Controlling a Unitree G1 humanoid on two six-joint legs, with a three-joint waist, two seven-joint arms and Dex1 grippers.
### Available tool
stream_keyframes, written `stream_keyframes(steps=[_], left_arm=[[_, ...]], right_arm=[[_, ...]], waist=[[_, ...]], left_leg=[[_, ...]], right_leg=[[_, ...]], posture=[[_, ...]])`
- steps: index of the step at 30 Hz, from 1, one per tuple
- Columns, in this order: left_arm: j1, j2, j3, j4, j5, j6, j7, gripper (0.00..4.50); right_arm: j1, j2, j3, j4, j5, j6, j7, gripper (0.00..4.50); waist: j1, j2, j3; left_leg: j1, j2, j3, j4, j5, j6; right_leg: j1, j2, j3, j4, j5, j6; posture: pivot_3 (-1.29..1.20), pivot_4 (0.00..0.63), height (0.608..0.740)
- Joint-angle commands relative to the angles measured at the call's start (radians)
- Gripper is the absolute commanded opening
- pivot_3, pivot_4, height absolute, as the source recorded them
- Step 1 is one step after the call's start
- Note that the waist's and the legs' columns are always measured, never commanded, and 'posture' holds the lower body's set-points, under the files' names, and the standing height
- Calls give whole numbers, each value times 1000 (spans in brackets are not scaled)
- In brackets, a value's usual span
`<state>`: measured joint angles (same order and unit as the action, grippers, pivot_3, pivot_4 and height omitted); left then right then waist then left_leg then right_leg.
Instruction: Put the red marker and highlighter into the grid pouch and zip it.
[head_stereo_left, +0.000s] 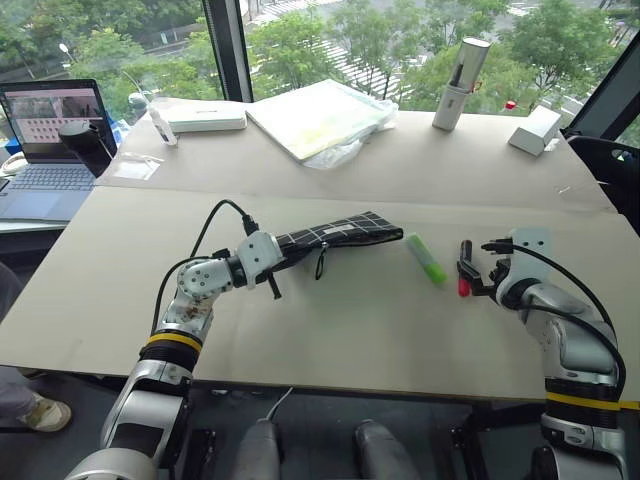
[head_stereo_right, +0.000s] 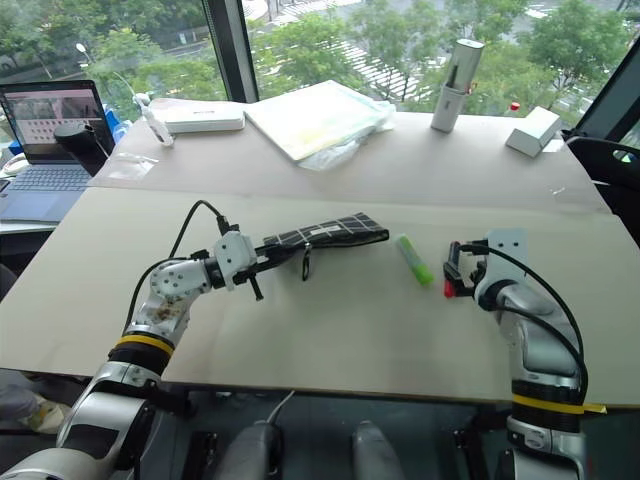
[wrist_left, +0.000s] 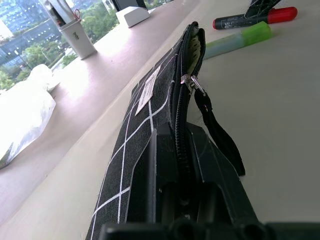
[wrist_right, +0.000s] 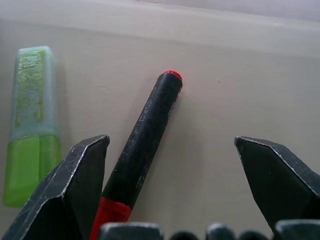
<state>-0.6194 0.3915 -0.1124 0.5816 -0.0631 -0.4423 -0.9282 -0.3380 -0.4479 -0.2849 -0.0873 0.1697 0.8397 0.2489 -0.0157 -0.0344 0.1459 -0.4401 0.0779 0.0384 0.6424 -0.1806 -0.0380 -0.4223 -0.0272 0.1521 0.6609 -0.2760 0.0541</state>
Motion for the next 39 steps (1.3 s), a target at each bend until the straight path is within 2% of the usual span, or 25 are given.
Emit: stream_keyframes(steps=[1,8,9,10,12,19,20,21,24,27,30,34,36,39], left_arm=[[-15,2,14,-18,-12,-5,12,0],[-18,13,24,-29,-12,1,30,0],[-19,15,25,-32,-12,2,33,0],[-19,16,27,-34,-12,3,35,0],[-23,20,31,-36,-12,4,40,0],[-34,37,39,-35,-16,9,43,0],[-34,40,40,-34,-16,9,42,0],[-30,46,40,-32,-16,8,39,0],[-18,57,39,-30,-17,5,33,0],[0,67,38,-40,-26,7,20,0],[15,73,35,-49,-31,9,12,0],[25,77,33,-60,-36,16,3,0],[26,77,33,-62,-36,19,2,0],[26,72,32,-67,-36,24,4,0]], right_arm=[[-16,6,-4,6,-5,-3,-30,4460],[-19,10,18,98,-21,-38,-50,4460],[-18,10,19,118,-25,-49,-54,4069],[-17,9,20,139,-31,-61,-61,3956],[-16,7,17,163,-30,-77,-65,3443],[-14,4,14,194,-9,-114,-50,951],[-15,4,13,198,-7,-117,-48,655],[-18,5,13,204,-5,-122,-47,551],[-33,7,12,224,-6,-150,-52,551],[-69,-11,44,209,-5,-270,11,551],[-120,-43,69,141,29,-417,137,551],[-134,-139,201,-20,29,-648,416,551],[-138,-168,255,-49,9,-713,486,551],[-145,-225,372,-25,-117,-885,559,551]], waist=[[0,0,0],[1,0,0],[0,0,0],[0,0,0],[1,0,0],[6,0,0],[6,0,0],[6,-1,0],[4,-2,-1],[2,-2,-1],[-3,1,1],[-10,4,3],[-11,4,3],[-6,4,2]], left_leg=[[0,0,0,0,0,0],[0,0,0,0,0,0],[0,0,0,0,0,0],[0,0,0,0,0,0],[1,0,0,1,0,0],[1,-1,-1,2,0,0],[1,0,-1,2,0,0],[1,0,-1,2,0,0],[1,0,-1,2,0,0],[1,-1,-1,2,0,0],[0,-1,-1,2,0,0],[0,-1,-2,0,0,0],[0,0,-3,0,0,0],[0,0,-4,1,0,0]], right_leg=[[0,0,0,0,0,0],[1,0,0,0,0,0],[1,0,0,0,0,0],[1,0,0,0,0,0],[2,0,0,0,0,0],[3,0,-1,0,0,0],[3,0,-1,0,0,0],[3,0,-1,0,0,0],[3,0,-1,0,0,0],[3,0,-1,0,0,0],[2,0,0,0,0,0],[0,0,0,1,0,0],[1,1,-1,0,0,0],[2,1,-2,-1,0,0]], posture=[[0,150,736],[0,150,736],[0,150,736],[0,150,736],[0,150,736],[0,150,736],[0,150,736],[0,150,736],[0,150,736],[0,150,736],[0,150,736],[0,150,736],[0,150,736],[0,150,736]])
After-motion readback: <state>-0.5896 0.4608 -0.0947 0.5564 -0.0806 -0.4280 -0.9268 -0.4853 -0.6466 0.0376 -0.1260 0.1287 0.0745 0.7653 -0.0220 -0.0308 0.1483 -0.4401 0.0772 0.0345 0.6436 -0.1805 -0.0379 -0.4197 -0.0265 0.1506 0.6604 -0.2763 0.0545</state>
